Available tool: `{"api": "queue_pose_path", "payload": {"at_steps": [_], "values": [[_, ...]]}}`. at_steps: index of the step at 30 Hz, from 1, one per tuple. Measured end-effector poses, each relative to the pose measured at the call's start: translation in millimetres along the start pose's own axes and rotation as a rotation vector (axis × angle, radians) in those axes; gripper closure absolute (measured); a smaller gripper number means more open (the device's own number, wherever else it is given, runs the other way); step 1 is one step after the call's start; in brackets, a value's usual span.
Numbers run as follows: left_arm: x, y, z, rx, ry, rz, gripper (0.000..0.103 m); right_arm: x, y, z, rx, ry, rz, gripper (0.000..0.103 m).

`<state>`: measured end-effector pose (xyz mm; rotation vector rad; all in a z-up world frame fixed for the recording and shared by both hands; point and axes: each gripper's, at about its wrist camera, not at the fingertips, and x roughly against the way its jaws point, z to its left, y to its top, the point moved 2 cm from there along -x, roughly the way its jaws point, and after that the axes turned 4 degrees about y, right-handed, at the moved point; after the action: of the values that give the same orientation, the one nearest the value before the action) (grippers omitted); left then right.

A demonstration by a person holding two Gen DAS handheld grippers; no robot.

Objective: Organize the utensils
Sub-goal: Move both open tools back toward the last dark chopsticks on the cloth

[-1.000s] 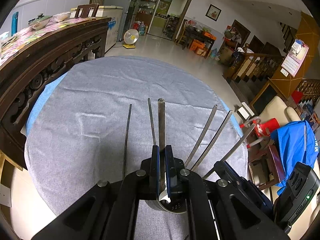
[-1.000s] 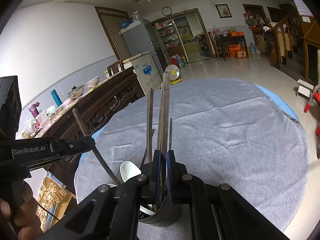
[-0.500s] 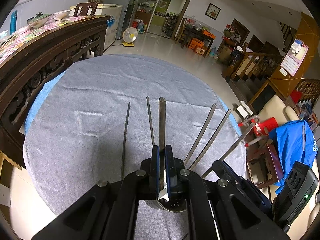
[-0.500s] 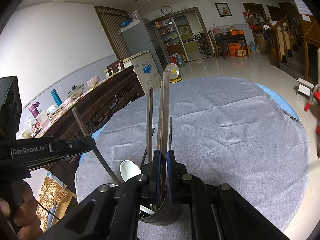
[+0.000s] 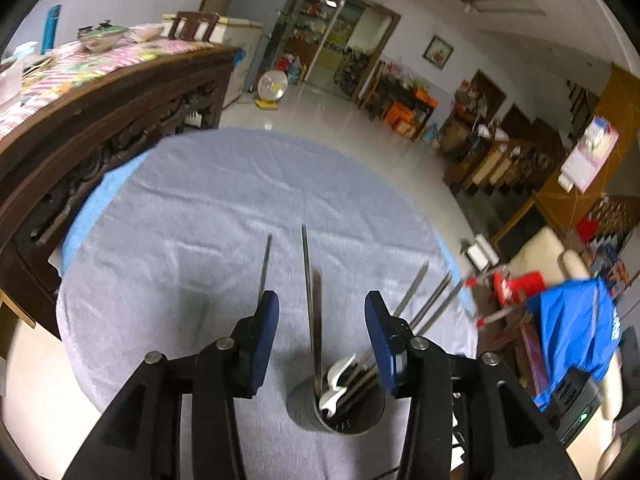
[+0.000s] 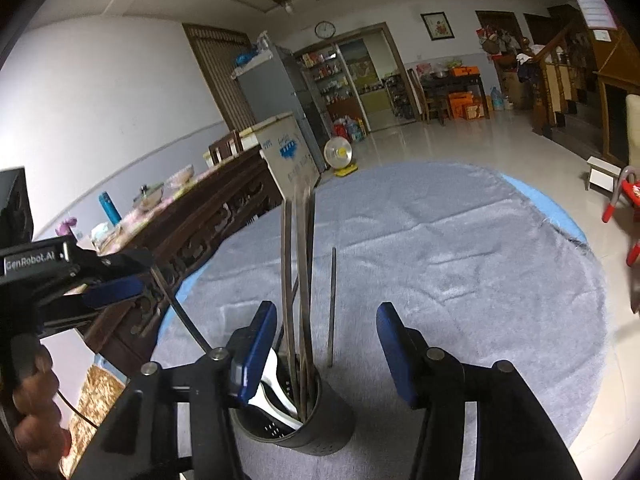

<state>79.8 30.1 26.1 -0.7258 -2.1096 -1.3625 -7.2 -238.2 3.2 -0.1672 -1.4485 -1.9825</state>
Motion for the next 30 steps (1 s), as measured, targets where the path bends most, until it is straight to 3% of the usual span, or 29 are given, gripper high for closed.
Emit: {"api": "queue_pose_path", "payload": {"at_steps": [4,8,17,27,30], "values": [[23.6,21.5,24.0,0.07,0.024,-0.091,0.043,16.9,14.5,-9.0,-0.036,0.003,-0.055,0.047],[23.1,33.7,55.4,0.15,0.084,-0.107,0.041,22.0,20.2,-26.7,-0.078,-0.022,-0.068,0.045],[-36.5,15.1,95.4,0.181,0.21,0.03,0.041,0.1,0.2,-63.6,-0.173,-0.05,0.031,0.045],[-96.2,-27.1,96.5,0.085,0.286,0.199,0.041,-26.9,-26.5,-92.3,-0.23,-0.087,0.157,0.045],[-103.0,-33.2,92.7,0.05,0.316,0.217,0.041,-38.4,-36.3,-98.9,-0.245,-0.097,0.219,0.045]]}}
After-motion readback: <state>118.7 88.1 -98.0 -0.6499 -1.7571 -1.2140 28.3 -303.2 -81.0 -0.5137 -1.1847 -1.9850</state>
